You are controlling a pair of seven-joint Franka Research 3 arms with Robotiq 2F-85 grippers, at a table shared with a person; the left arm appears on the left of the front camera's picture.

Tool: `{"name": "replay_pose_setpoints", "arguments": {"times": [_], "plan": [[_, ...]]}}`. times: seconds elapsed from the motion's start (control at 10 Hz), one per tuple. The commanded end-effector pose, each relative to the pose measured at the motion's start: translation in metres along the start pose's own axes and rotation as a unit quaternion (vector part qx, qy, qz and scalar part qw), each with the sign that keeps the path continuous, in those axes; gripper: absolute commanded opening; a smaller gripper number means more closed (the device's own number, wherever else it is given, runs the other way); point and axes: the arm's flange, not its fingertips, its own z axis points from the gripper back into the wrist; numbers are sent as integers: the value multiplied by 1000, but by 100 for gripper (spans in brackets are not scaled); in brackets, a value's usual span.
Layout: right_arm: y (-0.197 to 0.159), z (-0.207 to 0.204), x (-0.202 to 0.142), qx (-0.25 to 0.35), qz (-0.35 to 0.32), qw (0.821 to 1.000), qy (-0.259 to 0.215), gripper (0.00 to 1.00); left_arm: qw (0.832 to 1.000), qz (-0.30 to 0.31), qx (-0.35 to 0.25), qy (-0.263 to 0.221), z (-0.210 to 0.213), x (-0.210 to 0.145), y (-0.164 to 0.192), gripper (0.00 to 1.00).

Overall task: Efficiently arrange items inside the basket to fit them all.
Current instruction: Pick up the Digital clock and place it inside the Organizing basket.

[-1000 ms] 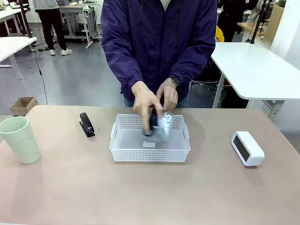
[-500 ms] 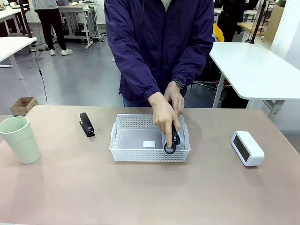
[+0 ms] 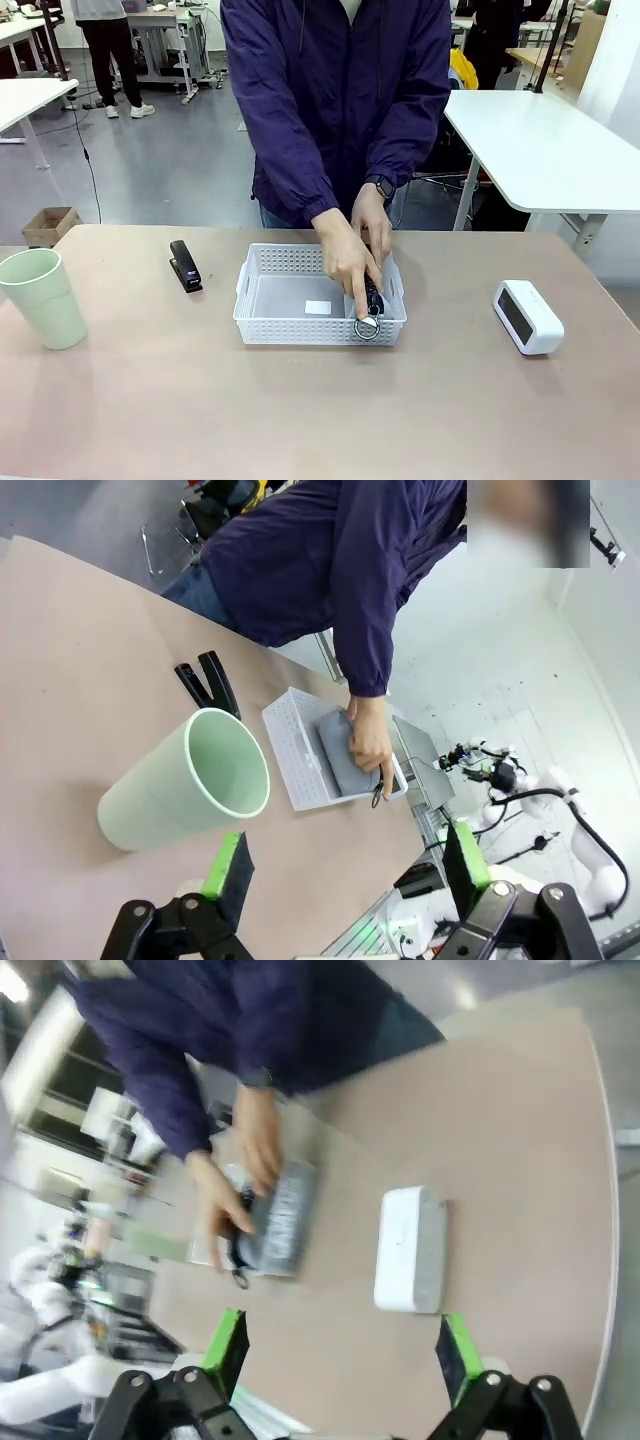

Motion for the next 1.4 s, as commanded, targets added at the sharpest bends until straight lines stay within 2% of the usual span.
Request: {"name": "replay_pose_setpoints", "arguments": {"times": [0.0,0.2,0.3,0.4,0.5,0.6,0.8,0.9,1.0,1.3], "plan": [[67,-76,-31,-135,75,979,135,100,1000,-14,-10,-7,2,0,0,100],[104,-125,-44,-196,133,954,184,100,1000,-14,-10,-7,2,0,0,100],[116,-146,-56,-222,123,948,192,100,1000,-14,-10,-7,2,0,0,100],[118,-164,-67,-285,114,937,165,100,1000,-14,-10,-7,2,0,0,100],[119,-170,-73,-303,109,939,121,100,1000,-14,-10,-7,2,0,0,100],[135,-165,-24,-227,126,946,194,100,1000,-14,-10,-7,2,0,0,100],[135,-165,-24,-227,126,946,194,100,1000,-14,-10,-7,2,0,0,100],[142,-178,-27,-259,126,940,181,100,1000,-14,-10,-7,2,0,0,100],[140,-182,-20,-283,119,933,189,100,1000,-14,-10,-7,2,0,0,100],[99,-214,-2,-310,66,927,199,100,1000,-14,-10,-7,2,0,0,100]]}}
